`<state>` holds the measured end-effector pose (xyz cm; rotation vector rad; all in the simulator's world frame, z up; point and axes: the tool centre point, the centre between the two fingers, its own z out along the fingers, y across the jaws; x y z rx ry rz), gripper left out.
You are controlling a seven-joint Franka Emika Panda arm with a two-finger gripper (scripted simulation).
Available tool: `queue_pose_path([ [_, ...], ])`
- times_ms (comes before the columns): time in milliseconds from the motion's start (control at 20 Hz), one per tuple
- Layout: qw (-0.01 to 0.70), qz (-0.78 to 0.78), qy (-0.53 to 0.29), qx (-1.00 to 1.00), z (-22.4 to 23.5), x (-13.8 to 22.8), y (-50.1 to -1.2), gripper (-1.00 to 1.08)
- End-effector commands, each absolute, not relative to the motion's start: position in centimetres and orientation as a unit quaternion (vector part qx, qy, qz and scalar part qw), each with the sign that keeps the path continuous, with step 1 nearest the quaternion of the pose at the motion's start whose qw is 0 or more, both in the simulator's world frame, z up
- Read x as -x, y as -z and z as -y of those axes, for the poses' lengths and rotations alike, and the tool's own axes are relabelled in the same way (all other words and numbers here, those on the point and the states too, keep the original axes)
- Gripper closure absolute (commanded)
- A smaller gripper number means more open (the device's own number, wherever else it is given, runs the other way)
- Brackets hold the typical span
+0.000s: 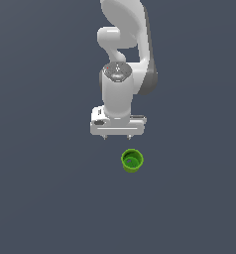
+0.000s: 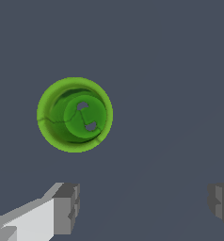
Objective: Pick up the object and move it to a goal position.
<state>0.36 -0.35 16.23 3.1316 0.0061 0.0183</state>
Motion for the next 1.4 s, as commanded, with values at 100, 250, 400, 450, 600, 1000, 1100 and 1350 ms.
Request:
queue_pose_path([
  [100, 0.005, -0.004, -0.006, -1.0, 0.3, -0.4, -16.2, -0.2],
  [250, 0.004, -0.013, -0.007, -1.0, -0.2, -0.6, -16.3, -0.2],
  [400, 0.003, -0.017, -0.008, -1.0, -0.5, -0.7, -16.3, -0.2],
  [450, 0.003, -0.017, -0.008, -1.0, -0.5, -0.7, -16.4, -0.2],
  [600, 0.003, -0.019, -0.007, -1.0, -0.5, -0.7, -16.3, -0.2],
  [1000, 0.0, -0.053, 0.0, -0.999, -0.9, -1.4, -16.0, -0.2],
  [1100, -0.001, -0.068, 0.003, -0.998, -1.0, -1.8, -15.9, -0.2],
  [1350, -0.007, -0.117, 0.012, -0.993, -1.6, -2.8, -15.4, -0.2],
])
